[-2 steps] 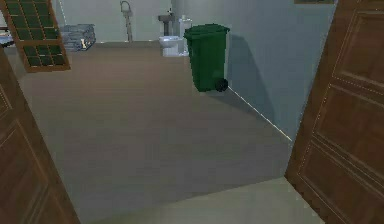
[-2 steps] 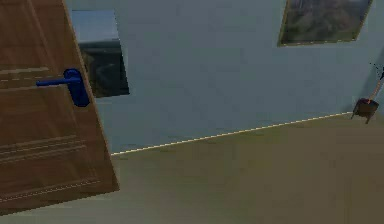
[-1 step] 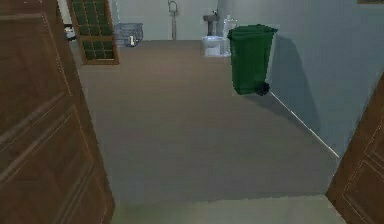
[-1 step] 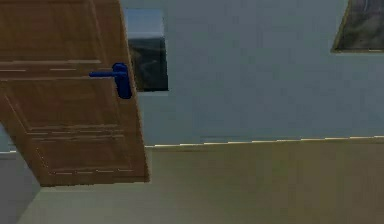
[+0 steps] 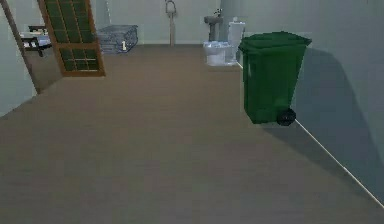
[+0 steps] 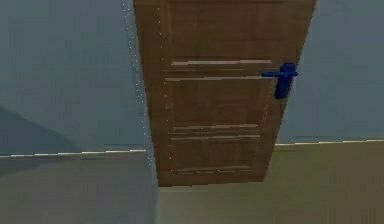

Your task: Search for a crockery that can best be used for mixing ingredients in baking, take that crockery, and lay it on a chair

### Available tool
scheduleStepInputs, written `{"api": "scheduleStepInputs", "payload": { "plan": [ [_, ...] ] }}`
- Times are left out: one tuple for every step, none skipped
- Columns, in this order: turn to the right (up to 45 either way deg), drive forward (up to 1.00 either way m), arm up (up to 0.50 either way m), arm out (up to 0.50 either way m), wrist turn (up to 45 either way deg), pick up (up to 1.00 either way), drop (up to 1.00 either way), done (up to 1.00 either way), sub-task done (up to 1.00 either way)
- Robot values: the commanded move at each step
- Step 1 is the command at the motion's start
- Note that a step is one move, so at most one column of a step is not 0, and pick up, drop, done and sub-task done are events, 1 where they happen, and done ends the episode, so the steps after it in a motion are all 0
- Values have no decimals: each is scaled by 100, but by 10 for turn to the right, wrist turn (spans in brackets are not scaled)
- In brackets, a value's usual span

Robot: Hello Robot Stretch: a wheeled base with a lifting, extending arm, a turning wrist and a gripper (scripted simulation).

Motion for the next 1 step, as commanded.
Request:
{"api": "scheduleStepInputs", "payload": {
  "plan": [
    [-60,0,0,0,0,0,0,0,0]
  ]
}}
